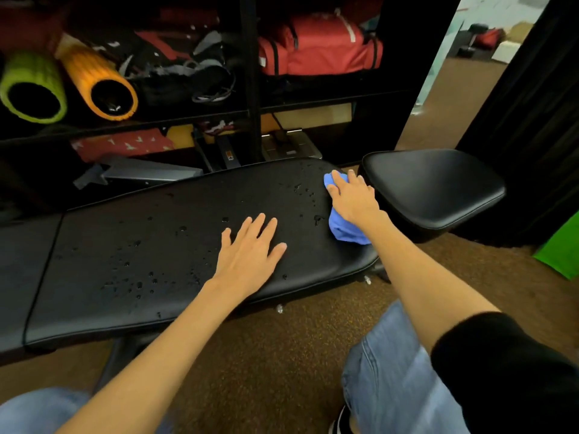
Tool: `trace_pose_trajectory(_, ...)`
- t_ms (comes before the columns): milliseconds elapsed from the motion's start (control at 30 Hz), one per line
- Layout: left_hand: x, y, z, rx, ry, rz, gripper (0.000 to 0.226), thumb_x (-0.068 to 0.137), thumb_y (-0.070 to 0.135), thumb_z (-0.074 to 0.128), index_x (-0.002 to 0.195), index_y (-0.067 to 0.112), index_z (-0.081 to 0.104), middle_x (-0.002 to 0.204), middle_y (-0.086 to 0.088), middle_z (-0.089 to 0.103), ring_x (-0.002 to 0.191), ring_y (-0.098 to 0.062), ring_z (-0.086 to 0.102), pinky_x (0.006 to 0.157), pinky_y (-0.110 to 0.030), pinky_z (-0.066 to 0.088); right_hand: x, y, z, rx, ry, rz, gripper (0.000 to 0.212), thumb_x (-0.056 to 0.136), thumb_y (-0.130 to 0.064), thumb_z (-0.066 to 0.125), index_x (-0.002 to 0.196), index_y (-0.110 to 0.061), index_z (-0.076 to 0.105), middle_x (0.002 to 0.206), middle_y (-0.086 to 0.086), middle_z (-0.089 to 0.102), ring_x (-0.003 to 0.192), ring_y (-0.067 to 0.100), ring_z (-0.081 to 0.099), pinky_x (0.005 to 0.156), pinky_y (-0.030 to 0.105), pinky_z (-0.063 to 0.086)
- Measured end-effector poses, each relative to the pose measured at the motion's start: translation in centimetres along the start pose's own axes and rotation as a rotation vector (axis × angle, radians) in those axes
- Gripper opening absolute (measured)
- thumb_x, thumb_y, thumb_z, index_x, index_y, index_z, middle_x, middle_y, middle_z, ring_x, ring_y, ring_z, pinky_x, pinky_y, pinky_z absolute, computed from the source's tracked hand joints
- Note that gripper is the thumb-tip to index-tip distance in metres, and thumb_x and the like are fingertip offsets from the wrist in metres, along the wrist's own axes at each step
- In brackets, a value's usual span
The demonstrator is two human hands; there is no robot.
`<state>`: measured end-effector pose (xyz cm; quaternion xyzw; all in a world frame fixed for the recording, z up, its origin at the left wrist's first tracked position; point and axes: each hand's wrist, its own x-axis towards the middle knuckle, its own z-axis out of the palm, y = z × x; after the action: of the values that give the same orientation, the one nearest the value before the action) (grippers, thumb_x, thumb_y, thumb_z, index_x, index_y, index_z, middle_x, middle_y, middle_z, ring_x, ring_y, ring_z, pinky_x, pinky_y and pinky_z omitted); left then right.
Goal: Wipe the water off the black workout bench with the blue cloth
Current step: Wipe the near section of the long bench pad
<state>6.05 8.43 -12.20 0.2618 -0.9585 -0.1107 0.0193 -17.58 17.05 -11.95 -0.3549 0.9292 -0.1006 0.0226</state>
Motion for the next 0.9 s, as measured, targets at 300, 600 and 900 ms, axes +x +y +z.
trace_pose_trajectory(300,-0.6,-0.8,1.3,-0.055,0.064,0.035,0.059,0.098,0.053,0.023,0.151,0.029,0.015,0.16,0.004,0.009,0.147,-0.017,0.002,0.116,-0.049,0.001,-7.9,1.2,0.5,0.08,0.038,-0.413,0.039,0.101,-0.018,0.038,0.139,-0.013,0.045,0.147,0.014,0.038,0.134,0.031,0.038,0.108,0.042,0.031)
trace_pose_trajectory(600,-0.9,-0.8,1.5,-0.107,0.089,0.03,0.057,0.098,0.053,0.027,0.15,0.031,0.02,0.159,0.005,0.013,0.147,-0.015,0.004,0.117,-0.048,-0.001,-1.9,0.0,-0.2,0.004,-0.019,-0.153,0.042,0.101,-0.018,0.031,0.143,-0.015,0.036,0.15,0.018,0.03,0.135,0.033,0.033,0.105,0.044,0.034)
trace_pose_trajectory(900,-1.2,-0.7,1.5,-0.049,0.098,0.011,0.058,0.098,0.054,0.024,0.151,0.031,0.018,0.159,0.005,0.013,0.147,-0.015,0.004,0.117,-0.048,0.002,-9.6,-1.8,0.5,0.082,0.039,-0.463,0.041,0.102,-0.019,0.034,0.142,-0.014,0.041,0.152,0.013,0.031,0.138,0.029,0.03,0.109,0.038,0.027)
